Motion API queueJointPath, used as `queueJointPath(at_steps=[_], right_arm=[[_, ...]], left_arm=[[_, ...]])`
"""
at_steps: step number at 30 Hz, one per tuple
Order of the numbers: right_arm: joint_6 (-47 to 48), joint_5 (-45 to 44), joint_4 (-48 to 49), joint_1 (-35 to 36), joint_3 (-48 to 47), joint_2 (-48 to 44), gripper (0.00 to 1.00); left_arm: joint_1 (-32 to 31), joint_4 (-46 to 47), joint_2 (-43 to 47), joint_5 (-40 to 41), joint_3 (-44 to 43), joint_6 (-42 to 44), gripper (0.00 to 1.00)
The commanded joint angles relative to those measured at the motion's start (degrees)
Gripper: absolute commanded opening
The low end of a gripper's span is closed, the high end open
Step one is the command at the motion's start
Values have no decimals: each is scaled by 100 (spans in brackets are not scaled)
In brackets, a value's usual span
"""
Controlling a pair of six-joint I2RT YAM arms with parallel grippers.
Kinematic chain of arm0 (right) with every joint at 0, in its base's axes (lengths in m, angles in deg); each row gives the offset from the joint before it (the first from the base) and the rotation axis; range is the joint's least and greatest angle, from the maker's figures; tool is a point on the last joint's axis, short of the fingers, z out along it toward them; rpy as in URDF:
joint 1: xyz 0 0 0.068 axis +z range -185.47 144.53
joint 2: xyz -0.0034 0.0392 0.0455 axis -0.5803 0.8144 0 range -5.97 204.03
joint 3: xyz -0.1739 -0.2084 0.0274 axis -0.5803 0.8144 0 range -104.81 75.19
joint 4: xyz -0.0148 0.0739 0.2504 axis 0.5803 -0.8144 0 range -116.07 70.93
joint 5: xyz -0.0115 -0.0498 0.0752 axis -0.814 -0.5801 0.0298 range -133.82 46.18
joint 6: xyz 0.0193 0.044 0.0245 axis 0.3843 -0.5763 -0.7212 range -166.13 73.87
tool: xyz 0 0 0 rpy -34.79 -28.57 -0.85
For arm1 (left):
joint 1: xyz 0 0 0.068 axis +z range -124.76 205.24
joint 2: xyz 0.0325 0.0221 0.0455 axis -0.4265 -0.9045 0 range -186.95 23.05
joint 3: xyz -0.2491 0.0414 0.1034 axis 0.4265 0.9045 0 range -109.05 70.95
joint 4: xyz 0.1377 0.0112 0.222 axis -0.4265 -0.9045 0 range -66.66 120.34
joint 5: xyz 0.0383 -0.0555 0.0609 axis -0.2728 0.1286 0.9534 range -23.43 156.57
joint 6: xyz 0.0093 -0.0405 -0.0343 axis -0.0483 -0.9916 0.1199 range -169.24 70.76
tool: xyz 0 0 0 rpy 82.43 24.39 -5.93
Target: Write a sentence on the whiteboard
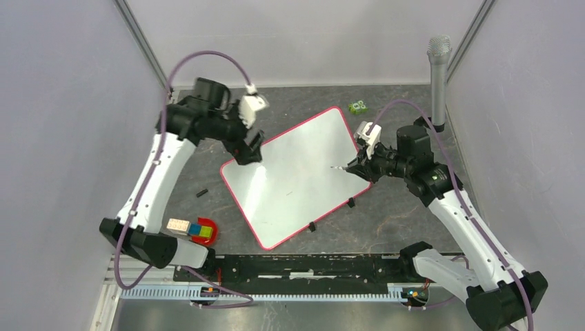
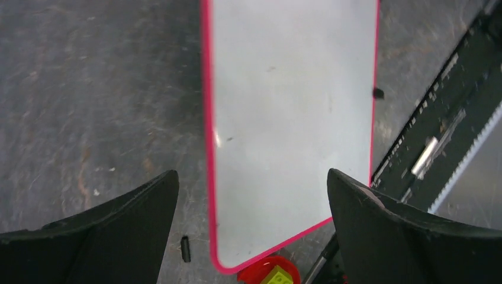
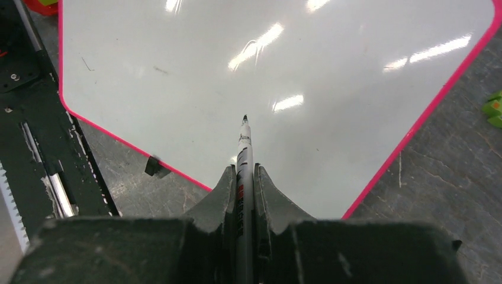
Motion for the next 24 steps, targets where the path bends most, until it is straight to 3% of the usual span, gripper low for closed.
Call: queueJointPath(at_steps=[1, 7, 16, 24], right_arm=[[101, 322, 337, 67, 90, 140, 0], [-2, 382, 416, 97, 29, 200, 0], [101, 305, 143, 98, -58, -19, 0], [136, 269, 30, 98, -85, -69, 0]], left_arm=[[873, 277, 108, -570, -424, -752, 100], [1148, 37, -1017, -1340, -875, -1088, 88], [1183, 991, -1776, -1116, -814, -1654, 81], [1140, 882, -2264, -2712, -567, -1784, 47]])
